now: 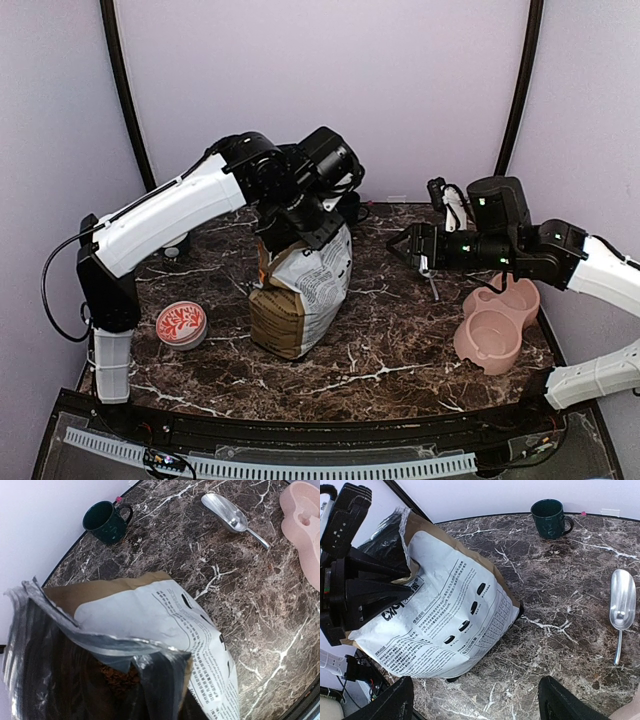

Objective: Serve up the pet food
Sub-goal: Adjust the pet food bag at the center of the board.

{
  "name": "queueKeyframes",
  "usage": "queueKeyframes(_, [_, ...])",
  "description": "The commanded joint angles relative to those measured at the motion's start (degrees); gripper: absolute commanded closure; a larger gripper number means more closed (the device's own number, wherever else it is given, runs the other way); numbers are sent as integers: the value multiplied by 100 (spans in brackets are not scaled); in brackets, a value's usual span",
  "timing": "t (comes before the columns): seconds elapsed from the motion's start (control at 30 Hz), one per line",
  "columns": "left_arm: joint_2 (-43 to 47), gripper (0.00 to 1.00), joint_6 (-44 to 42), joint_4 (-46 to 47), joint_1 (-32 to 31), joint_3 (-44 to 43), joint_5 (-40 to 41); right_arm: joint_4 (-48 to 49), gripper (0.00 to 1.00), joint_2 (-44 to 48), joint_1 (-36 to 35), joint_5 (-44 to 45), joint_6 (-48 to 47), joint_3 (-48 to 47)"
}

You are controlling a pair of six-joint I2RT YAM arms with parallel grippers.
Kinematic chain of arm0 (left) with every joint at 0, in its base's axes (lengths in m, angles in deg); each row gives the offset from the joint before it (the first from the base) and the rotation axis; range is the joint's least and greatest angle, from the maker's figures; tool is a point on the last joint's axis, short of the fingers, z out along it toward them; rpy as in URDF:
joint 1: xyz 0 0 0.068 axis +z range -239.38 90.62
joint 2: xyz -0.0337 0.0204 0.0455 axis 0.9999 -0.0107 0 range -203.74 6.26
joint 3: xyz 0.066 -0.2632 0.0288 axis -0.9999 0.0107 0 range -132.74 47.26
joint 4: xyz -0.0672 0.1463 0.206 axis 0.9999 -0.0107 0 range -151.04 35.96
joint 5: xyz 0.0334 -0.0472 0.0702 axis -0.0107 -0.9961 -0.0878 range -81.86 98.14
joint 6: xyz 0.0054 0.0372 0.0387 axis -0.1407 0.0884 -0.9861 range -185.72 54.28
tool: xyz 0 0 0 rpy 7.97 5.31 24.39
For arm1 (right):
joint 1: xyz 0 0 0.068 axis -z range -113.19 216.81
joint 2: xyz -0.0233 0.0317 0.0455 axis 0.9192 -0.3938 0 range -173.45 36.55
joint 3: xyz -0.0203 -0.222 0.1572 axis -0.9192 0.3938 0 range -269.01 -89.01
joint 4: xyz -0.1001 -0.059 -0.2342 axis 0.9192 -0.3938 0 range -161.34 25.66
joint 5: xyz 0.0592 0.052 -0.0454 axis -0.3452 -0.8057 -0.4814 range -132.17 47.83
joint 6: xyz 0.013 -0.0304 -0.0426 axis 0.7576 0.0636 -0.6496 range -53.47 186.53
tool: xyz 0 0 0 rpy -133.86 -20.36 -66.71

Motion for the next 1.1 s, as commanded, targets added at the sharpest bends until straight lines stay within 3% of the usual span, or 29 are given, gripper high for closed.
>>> queueKeyframes(0.0, [132,85,-85,-95,-30,168,398,137,14,-32,-32,47,-32,9])
queueKeyframes(0.07, [132,98,-199,-35,-30,198,366,129,14,-31,-27,55,-31,-4])
queueKeyframes(0.1, [132,100,-241,-12,-38,172,321,124,14,-24,-26,63,-32,-12])
queueKeyframes(0.23, [160,100,-164,103,-39,-301,-257,115,14,-7,-25,187,-32,-96])
queueKeyframes(0.37, [566,100,417,799,38,-585,-1500,158,14,-21,-25,323,28,-246])
queueKeyframes(0.43, [1106,100,934,1659,274,-81,-2526,224,14,-6,-26,346,63,-291])
queueKeyframes(0.53, [2119,100,1814,3349,753,1623,-3738,334,14,46,-16,330,91,-340])
queueKeyframes(0.63, [2837,100,2525,4560,1252,2808,-4489,361,14,67,-7,303,114,-337])
queueKeyframes(0.9, [3313,100,3026,5643,1481,3735,-5332,511,14,115,14,192,234,-265])
queueKeyframes(1.07, [3136,88,2593,4608,1479,3165,-4913,521,14,35,16,155,203,-502])
